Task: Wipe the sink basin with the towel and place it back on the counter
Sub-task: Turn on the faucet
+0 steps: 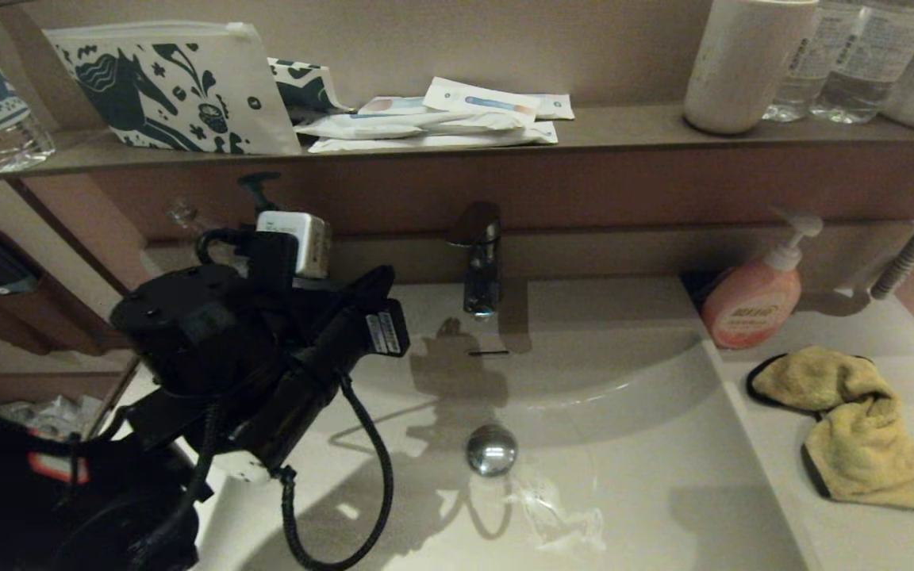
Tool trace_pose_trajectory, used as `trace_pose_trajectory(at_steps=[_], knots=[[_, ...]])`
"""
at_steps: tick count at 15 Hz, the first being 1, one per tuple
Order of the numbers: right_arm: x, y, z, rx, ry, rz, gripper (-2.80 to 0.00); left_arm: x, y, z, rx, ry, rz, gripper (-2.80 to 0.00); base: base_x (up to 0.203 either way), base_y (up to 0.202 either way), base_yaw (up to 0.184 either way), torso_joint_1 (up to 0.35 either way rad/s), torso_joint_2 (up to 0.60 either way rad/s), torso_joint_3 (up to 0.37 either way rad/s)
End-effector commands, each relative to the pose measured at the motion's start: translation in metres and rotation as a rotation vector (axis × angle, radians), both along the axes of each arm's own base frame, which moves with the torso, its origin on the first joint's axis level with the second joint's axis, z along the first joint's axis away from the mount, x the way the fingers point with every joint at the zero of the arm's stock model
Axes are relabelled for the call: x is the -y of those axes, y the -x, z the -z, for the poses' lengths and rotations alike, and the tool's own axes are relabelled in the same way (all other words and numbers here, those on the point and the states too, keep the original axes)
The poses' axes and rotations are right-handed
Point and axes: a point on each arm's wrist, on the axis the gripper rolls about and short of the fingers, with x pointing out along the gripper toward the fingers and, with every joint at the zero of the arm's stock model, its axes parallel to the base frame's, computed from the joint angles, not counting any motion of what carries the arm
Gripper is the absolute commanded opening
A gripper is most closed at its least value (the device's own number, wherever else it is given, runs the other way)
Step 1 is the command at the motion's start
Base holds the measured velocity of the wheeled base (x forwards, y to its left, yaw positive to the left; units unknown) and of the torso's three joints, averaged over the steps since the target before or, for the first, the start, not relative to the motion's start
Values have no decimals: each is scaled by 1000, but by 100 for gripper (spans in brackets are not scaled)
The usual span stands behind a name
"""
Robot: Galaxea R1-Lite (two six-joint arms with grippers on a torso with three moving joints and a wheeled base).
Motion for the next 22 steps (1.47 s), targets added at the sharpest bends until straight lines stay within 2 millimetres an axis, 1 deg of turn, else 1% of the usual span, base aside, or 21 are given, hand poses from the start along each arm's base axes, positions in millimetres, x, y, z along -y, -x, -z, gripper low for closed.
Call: trace_pose_trajectory(at_steps=[1,3,6,8,12,14,18,20,22], knots=[[0,0,0,-1,0,0,-280,14,-12,10,-18,-11,-10,-280,0,0,0,0,0,0],[0,0,0,-1,1,0,-280,24,-15,12,-20,-11,-4,-280,0,0,0,0,0,0],[0,0,0,-1,0,0,-280,44,-17,3,12,26,-18,-280,0,0,0,0,0,0],[0,0,0,-1,1,0,-280,52,-24,3,19,36,-29,-280,0,0,0,0,0,0],[0,0,0,-2,0,-1,-280,56,-28,6,33,52,-50,-280,0,0,0,0,0,0],[0,0,0,-1,0,-2,-280,60,-33,5,43,61,-52,-280,0,0,0,0,0,0],[0,0,0,-1,1,-1,-280,70,-42,-6,80,100,-81,-280,0,0,0,0,0,0],[0,0,0,-1,1,-2,-280,70,-43,-10,93,96,-86,-280,0,0,0,0,0,0],[0,0,0,-1,0,-1,-280,68,-40,-19,113,110,-87,-280,0,0,0,0,0,0]])
